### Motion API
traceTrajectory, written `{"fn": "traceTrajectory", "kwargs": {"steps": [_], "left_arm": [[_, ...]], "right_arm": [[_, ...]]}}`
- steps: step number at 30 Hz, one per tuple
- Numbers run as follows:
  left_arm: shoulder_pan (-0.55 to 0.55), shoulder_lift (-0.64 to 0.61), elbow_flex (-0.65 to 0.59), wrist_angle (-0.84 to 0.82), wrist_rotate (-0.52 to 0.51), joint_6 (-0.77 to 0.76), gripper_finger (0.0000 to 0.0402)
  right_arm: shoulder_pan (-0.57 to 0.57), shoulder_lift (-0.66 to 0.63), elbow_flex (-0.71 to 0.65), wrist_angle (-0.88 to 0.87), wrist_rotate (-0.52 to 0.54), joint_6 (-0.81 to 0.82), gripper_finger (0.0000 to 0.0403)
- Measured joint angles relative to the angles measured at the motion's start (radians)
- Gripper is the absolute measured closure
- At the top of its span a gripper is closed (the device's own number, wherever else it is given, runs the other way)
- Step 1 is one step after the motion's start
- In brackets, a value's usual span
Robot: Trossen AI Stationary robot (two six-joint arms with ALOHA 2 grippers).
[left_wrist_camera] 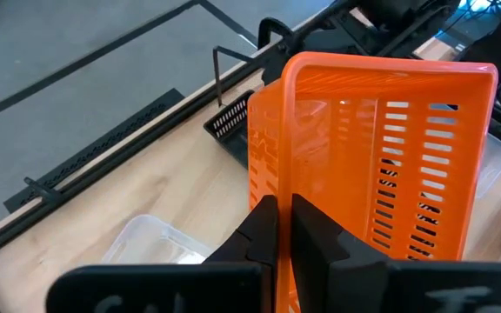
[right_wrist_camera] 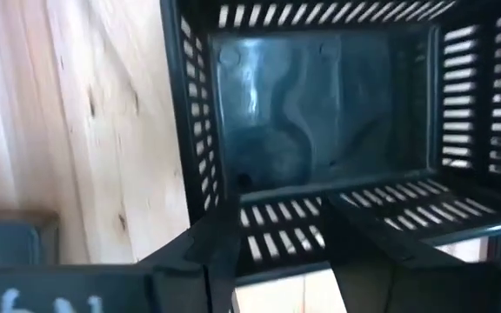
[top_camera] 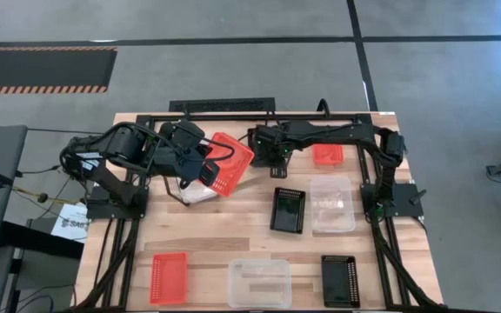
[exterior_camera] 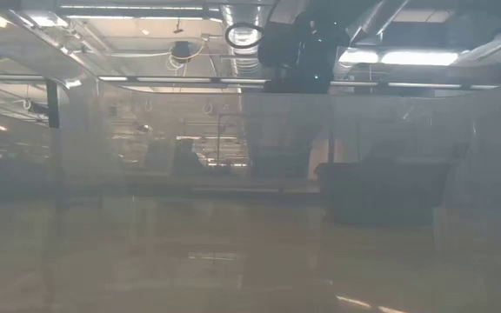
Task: Stack baskets on shelf by color
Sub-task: Put the center orange bin on the shelf
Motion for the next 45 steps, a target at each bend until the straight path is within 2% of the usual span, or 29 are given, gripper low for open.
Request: {"fn": "traceTrajectory", "kwargs": {"steps": [5,9,23,26,29,32,38,45], "left_arm": [[0.000,0.000,0.000,0.000,0.000,0.000,0.0401],[0.000,0.000,0.000,0.000,0.000,0.000,0.0401],[0.000,0.000,0.000,0.000,-0.001,0.001,0.0401],[0.000,0.000,0.000,0.000,-0.001,0.001,0.0401],[0.000,0.000,0.000,0.000,-0.001,0.001,0.0401],[0.000,0.000,0.000,0.000,-0.001,0.010,0.0401],[0.000,0.000,0.000,0.000,-0.001,0.010,0.0401],[0.000,0.000,0.000,0.000,-0.001,0.010,0.0401]], "right_arm": [[0.001,0.000,-0.001,0.034,0.010,0.023,0.0188],[0.001,0.001,-0.002,0.097,0.021,0.108,0.0169],[-0.002,0.000,0.000,0.281,0.018,0.505,0.0169],[0.001,0.000,-0.001,0.298,-0.002,0.507,0.0169],[0.003,-0.001,0.000,0.317,-0.087,0.461,0.0169],[0.010,-0.001,0.000,0.317,-0.100,0.442,0.0169],[0.013,0.001,-0.001,0.317,0.000,0.469,0.0169],[0.013,0.003,-0.001,0.314,0.049,0.488,0.0169]]}}
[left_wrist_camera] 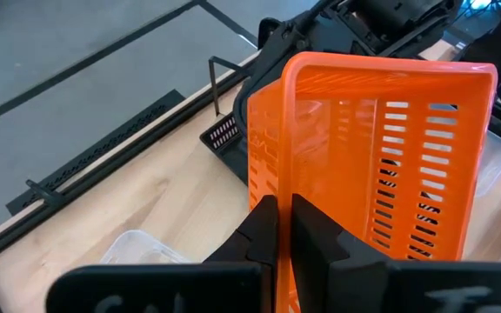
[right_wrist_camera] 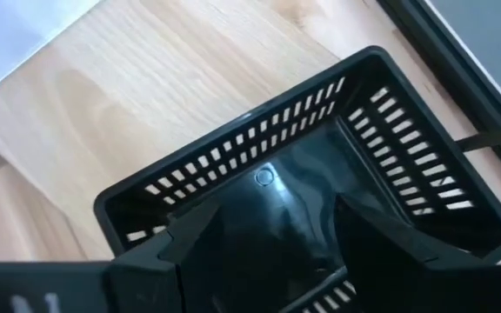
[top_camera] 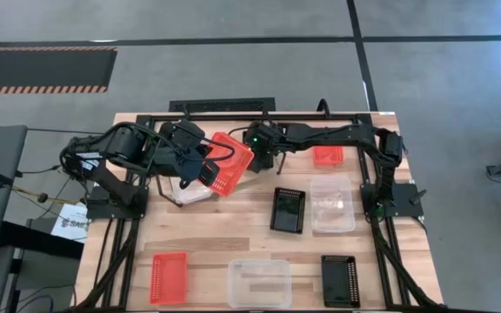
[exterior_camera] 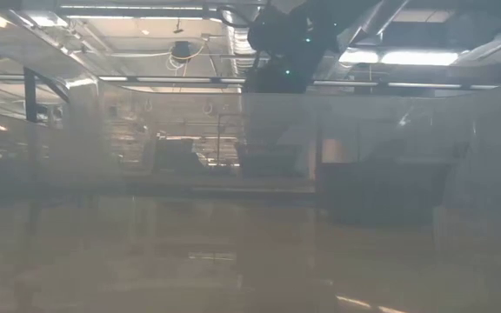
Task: Stack baskets on shelf by color
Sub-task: Put the center orange bin on the shelf
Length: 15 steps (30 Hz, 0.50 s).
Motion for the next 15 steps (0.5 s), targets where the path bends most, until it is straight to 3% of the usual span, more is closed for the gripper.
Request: {"fn": "traceTrajectory", "kwargs": {"steps": [15], "left_arm": [[0.000,0.000,0.000,0.000,-0.001,0.000,0.0401]], "right_arm": [[-0.004,-0.002,0.001,0.051,0.022,0.221,0.0170]]}}
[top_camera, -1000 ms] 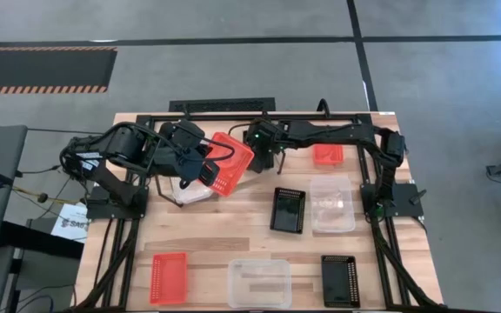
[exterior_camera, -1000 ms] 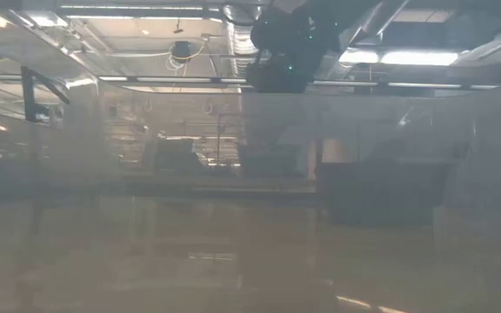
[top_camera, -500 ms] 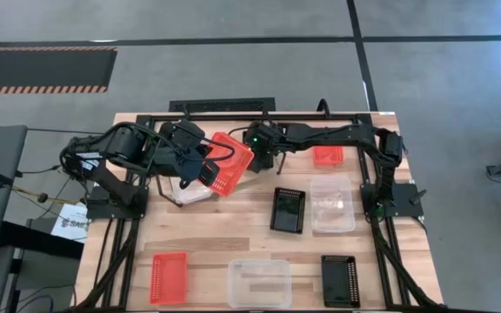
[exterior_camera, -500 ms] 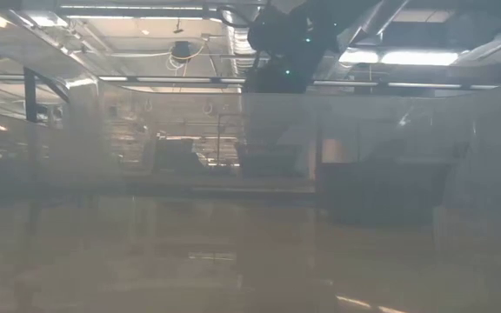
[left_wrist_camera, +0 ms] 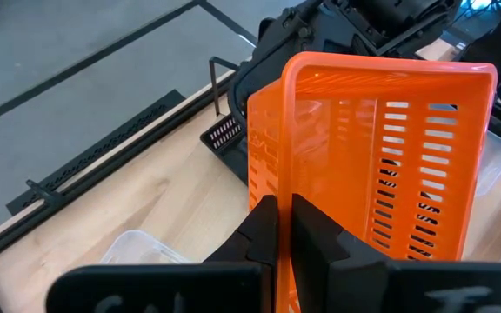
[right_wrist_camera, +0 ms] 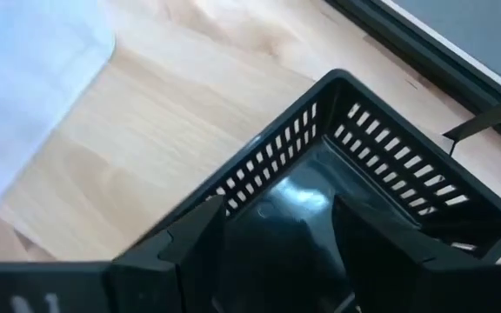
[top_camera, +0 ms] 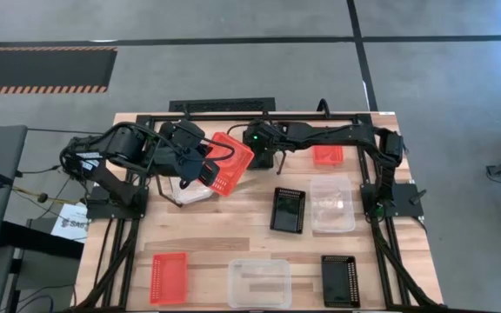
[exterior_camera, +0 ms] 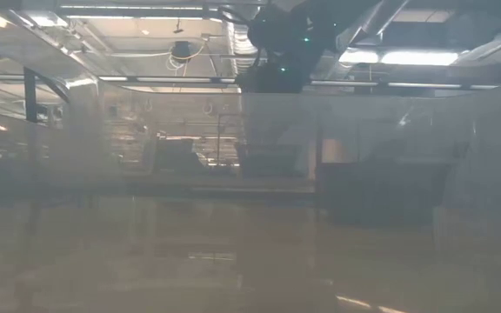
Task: Stack baskets on shelf by color
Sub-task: Put the center orange bin on the shelf
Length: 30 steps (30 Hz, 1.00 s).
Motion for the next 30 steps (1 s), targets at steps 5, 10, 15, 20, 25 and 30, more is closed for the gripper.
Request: {"fn": "traceTrajectory", "kwargs": {"steps": [5,10,15,20,25,30], "left_arm": [[0.000,0.000,0.000,0.000,0.000,0.000,0.0401],[0.000,0.000,0.000,0.000,0.000,0.013,0.0401],[0.002,0.000,0.000,0.000,0.000,0.016,0.0401],[0.002,0.000,0.000,0.000,0.000,0.017,0.0401],[0.002,0.000,0.000,0.000,0.000,0.017,0.0401],[0.002,0.000,0.000,0.000,0.000,0.017,0.0401]], "right_arm": [[-0.009,-0.002,0.001,-0.003,0.002,0.053,0.0172],[0.009,0.000,-0.001,-0.018,0.007,-0.036,0.0178],[0.007,-0.001,-0.002,0.040,0.007,0.045,0.0176],[0.000,-0.003,-0.003,0.146,-0.011,0.077,0.0173],[0.001,-0.010,-0.005,0.190,-0.016,0.004,0.0173],[0.004,-0.029,-0.003,0.218,-0.008,-0.110,0.0173]]}}
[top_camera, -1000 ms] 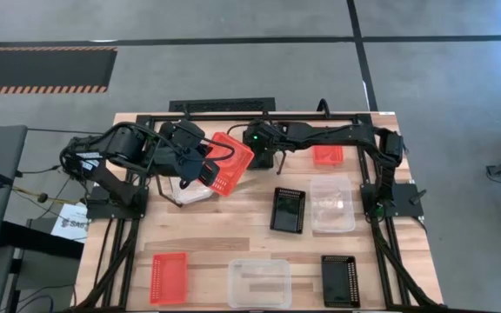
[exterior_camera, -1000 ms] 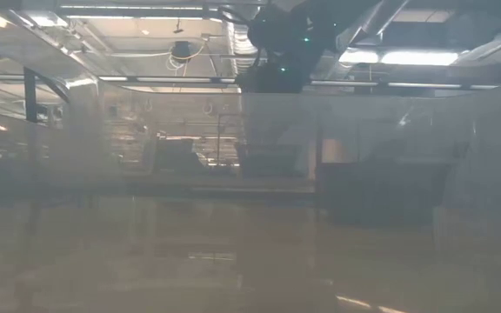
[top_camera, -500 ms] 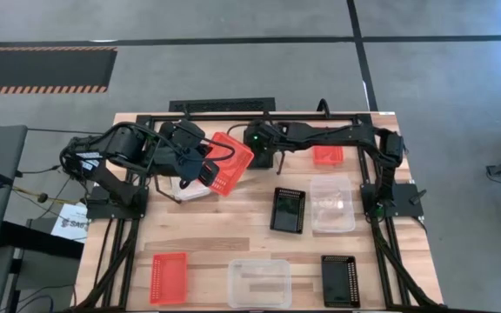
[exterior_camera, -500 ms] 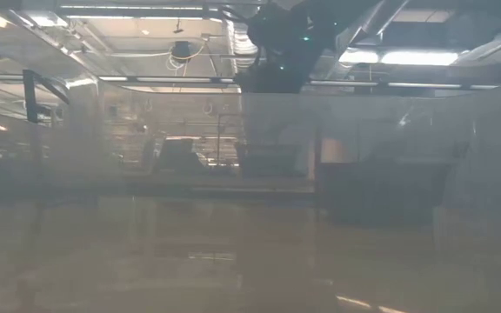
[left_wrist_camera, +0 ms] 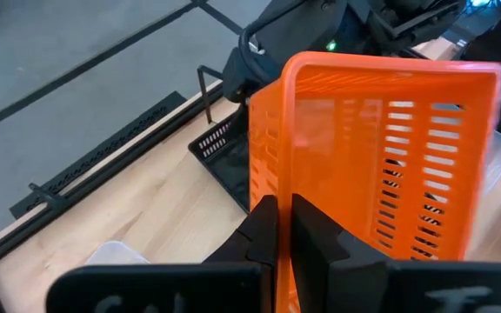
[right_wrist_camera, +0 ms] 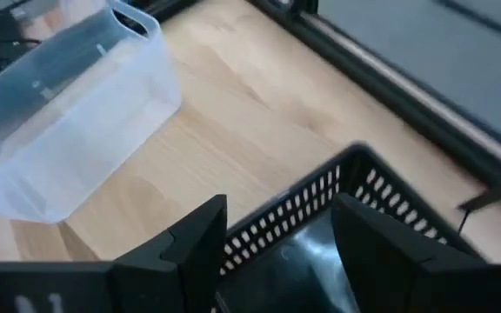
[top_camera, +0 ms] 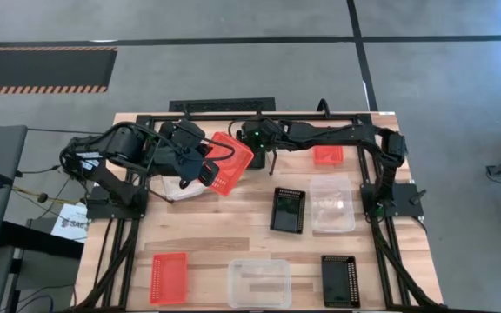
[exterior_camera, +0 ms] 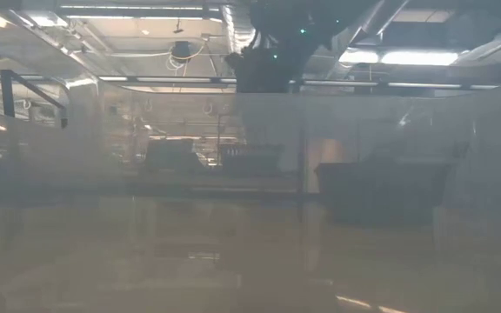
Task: Stack baskets on shelf by color
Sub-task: Put the center orange bin on the shelf
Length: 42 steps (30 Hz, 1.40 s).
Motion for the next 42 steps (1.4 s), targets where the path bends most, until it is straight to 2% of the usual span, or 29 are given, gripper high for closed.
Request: {"fn": "traceTrajectory", "kwargs": {"steps": [9,13,18,22,27,29,30,32,37,40,42], "left_arm": [[0.000,0.000,0.000,0.001,0.001,0.000,0.0402],[0.000,0.000,0.000,0.002,0.007,0.000,0.0402],[0.000,0.000,0.000,0.000,0.018,0.000,0.0402],[0.000,0.000,0.000,-0.001,0.021,-0.008,0.0402],[0.000,-0.001,-0.009,0.001,-0.030,-0.073,0.0402],[0.000,-0.002,-0.042,0.000,-0.079,-0.157,0.0402],[0.000,-0.002,-0.066,0.000,-0.095,-0.208,0.0401],[0.003,-0.001,-0.120,0.001,-0.098,-0.296,0.0401],[0.019,0.001,-0.311,-0.001,0.009,-0.474,0.0402],[0.019,0.001,-0.415,0.031,0.000,-0.588,0.0401],[0.020,0.001,-0.464,0.121,-0.006,-0.614,0.0402]], "right_arm": [[0.007,-0.037,0.001,-0.013,0.008,-0.131,0.0173],[0.003,-0.098,0.001,-0.110,0.008,-0.200,0.0173],[-0.025,-0.238,0.003,-0.288,0.027,-0.228,0.0184],[-0.044,-0.343,0.002,-0.523,0.139,-0.220,0.0229],[-0.056,-0.459,0.002,-0.786,0.212,-0.142,0.0336],[-0.044,-0.494,0.002,-0.825,0.241,-0.123,0.0382],[-0.037,-0.510,0.002,-0.847,0.260,-0.115,0.0390],[-0.016,-0.539,0.002,-0.869,0.305,-0.083,0.0388],[0.031,-0.591,0.002,-0.904,0.355,-0.061,0.0398],[0.054,-0.606,0.002,-0.904,0.361,-0.060,0.0394],[0.067,-0.607,0.002,-0.906,0.373,-0.063,0.0396]]}}
